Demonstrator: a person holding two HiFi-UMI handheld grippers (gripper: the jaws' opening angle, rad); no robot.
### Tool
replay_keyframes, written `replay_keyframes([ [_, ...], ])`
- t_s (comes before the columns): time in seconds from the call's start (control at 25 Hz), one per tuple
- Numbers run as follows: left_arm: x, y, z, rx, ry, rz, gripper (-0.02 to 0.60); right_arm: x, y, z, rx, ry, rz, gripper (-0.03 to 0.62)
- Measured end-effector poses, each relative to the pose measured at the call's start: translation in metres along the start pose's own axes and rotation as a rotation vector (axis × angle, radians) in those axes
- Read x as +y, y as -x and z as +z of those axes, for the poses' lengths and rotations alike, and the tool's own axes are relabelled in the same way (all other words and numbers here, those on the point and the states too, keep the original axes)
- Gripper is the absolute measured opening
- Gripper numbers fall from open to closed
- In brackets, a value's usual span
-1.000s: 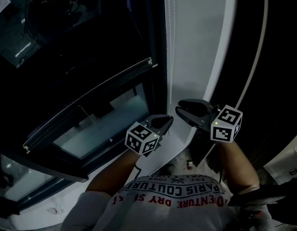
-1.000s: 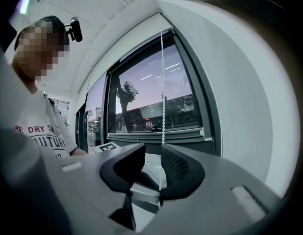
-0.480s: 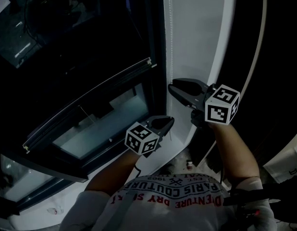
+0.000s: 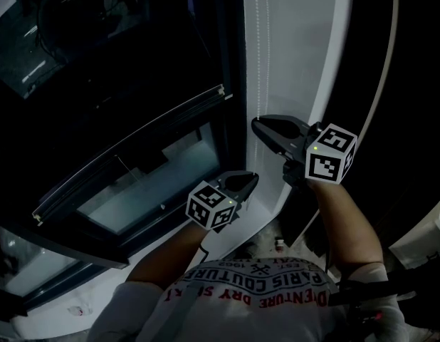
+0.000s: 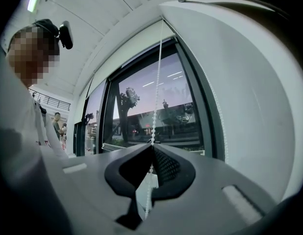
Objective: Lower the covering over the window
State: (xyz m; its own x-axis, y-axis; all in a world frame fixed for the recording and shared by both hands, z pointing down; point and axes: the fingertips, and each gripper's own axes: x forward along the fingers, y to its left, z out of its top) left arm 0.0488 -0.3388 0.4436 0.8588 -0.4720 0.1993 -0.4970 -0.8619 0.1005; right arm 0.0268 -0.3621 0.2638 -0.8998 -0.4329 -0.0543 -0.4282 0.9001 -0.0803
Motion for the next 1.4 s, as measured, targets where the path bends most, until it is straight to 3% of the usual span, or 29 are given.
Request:
replay_keyframes([
  [0.16, -0.001, -0.005, -0.023, 0.061, -0.027, 0.016, 0.006, -0.001, 0.003, -0.024, 0.046, 0.022, -0.007, 0.008],
  [0.28, 0.000, -0.007, -0.038, 0.069, -0.004, 0.023, 0.006, -0.001, 0.009, -0.039, 0.025, -0.026, -0.003, 0.008],
  [0.8, -0.009, -0.013, -0.116, 0.182, 0.028, -0.036, 0.011, 0.009, 0.022, -0.117, 0.116, -0.077, 0.008, 0.006],
  [0.92, -0.010, -0.011, -0.130, 0.210, 0.020, -0.029, 0.044, 0.016, 0.023, -0.129, 0.142, -0.060, 0.014, 0.006],
  [1.16, -0.008, 0.008, -0.110, 0.138, 0.049, -0.024, 0.103, 0.026, 0.025, -0.169, 0.245, -0.035, 0.016, 0.006],
  [1.4, -0.001, 0.033, -0.060, 0.048, 0.050, -0.038, 0.103, 0.023, 0.031, -0.178, 0.187, -0.111, -0.002, 0.006],
])
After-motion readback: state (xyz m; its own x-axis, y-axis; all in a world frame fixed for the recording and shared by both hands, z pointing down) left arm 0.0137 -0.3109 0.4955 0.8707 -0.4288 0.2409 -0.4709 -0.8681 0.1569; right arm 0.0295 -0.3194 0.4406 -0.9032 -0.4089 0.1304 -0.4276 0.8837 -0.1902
